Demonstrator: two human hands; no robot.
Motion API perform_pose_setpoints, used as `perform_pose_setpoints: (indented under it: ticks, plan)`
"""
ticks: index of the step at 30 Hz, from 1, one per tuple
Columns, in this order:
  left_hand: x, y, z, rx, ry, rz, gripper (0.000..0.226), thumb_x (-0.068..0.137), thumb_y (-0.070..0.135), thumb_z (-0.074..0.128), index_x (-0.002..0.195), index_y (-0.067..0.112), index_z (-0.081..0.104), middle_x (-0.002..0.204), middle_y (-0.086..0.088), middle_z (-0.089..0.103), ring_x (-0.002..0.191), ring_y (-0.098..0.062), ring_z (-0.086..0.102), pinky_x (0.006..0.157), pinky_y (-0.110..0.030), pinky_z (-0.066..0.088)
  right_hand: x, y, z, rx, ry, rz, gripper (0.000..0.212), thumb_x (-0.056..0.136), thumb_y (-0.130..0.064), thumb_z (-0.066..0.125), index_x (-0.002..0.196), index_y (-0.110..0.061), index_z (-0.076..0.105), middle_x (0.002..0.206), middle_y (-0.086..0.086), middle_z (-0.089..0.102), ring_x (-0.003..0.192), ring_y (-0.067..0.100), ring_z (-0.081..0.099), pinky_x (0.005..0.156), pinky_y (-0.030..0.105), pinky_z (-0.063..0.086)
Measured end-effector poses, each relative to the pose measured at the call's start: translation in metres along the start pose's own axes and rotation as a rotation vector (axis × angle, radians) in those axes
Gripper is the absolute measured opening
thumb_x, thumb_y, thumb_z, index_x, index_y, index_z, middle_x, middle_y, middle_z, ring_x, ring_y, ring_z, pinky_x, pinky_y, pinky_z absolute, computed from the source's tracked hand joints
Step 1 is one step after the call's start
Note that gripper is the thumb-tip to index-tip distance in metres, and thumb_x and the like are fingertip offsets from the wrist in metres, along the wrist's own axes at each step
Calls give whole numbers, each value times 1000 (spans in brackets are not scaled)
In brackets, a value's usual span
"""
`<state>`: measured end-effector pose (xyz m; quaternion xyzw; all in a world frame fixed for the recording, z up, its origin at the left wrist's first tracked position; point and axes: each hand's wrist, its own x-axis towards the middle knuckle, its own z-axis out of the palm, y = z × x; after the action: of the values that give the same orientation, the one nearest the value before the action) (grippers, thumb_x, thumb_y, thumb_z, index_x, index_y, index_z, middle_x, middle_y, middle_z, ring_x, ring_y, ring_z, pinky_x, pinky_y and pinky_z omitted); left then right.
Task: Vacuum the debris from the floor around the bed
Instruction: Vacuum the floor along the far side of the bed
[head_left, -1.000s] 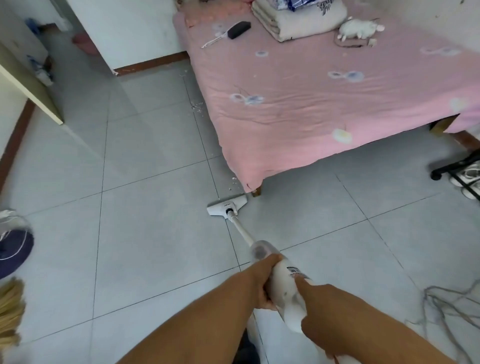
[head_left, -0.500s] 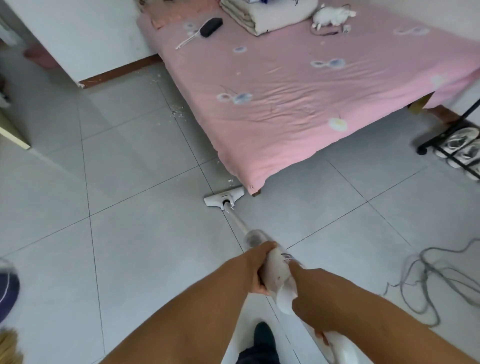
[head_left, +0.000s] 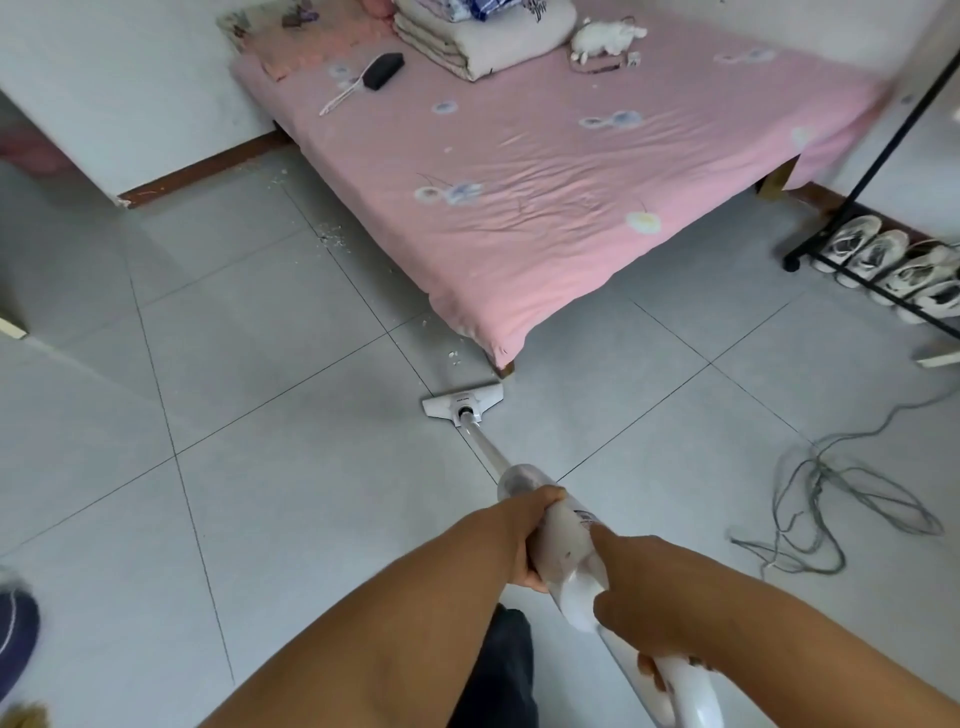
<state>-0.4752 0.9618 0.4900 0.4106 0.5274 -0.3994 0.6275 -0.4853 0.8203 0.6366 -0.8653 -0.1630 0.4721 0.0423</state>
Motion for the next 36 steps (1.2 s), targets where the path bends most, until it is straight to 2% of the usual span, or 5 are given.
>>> perform_pose_setpoints:
  ticks: [11,15,22,28,36]
  plan:
    - [-10,75,-82,173,45,-12,61,78,54,77,117,11,57,114,-11,69,104,-32,68,87,-51,59,49,-88,-24,274,-9,46,35,80,-20,37,114,-28,40,88,-3,63,60,12,71,58,28,57]
    - [-12,111,-120,218,32,-26,52,80,54,74,103,11,57,105,-11,69,98,-31,69,78,-49,61,72,-127,-42,336,-2,56,34,81,-19,37,114,-28,39,85,-3,62,49,8,68,44,19,49]
    - [-11,149,-160,113,-6,-31,57,74,51,82,102,8,57,97,-14,70,86,-32,69,50,-45,60,106,-172,-59,170,133,61,63,85,-21,42,145,-31,25,103,-4,58,71,12,59,43,17,33]
    - [-11,124,-173,85,-41,-35,59,75,51,81,109,8,59,102,-12,72,88,-30,71,51,-44,60,90,-188,-39,112,138,88,71,89,-21,41,151,-33,9,123,-3,56,76,12,56,43,14,28]
    - [-30,64,-172,125,-72,-52,59,75,52,79,112,10,62,101,-10,74,91,-27,72,69,-43,61,41,-191,2,88,166,97,58,89,-24,41,145,-31,25,100,-8,54,65,7,50,43,16,27]
